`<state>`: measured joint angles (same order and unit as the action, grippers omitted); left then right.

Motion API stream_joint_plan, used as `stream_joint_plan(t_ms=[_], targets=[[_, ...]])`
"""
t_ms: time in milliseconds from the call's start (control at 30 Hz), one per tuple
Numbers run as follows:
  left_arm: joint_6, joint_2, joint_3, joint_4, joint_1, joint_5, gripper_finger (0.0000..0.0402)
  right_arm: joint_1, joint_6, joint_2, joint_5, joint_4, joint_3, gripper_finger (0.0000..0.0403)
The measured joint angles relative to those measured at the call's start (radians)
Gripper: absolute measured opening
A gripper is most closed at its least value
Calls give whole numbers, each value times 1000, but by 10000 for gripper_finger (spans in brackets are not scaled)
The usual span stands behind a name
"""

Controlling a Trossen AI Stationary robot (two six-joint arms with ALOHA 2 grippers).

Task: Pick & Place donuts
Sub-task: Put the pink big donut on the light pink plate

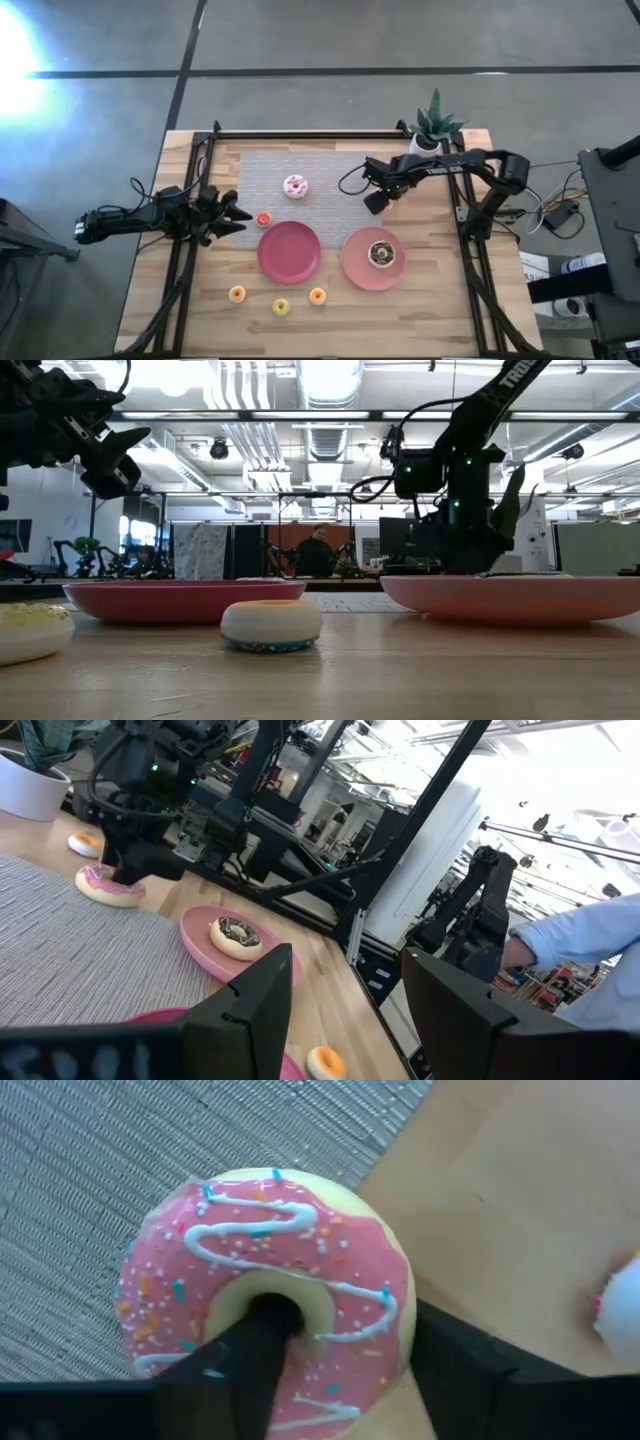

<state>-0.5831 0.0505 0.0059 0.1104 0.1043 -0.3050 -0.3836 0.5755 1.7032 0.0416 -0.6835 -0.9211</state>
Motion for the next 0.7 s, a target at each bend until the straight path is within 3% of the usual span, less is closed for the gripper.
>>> stream_joint_plan(t_ms=[233,467,700], targets=[[0,0,0,0,0,0,165,11,-34,-86,-44,3,-25,28],[0,0,0,0,0,0,165,167,53,-248,-65,7,-91,22],[0,0,0,0,0,0,165,415,194,-184,-31,88,-82,21]])
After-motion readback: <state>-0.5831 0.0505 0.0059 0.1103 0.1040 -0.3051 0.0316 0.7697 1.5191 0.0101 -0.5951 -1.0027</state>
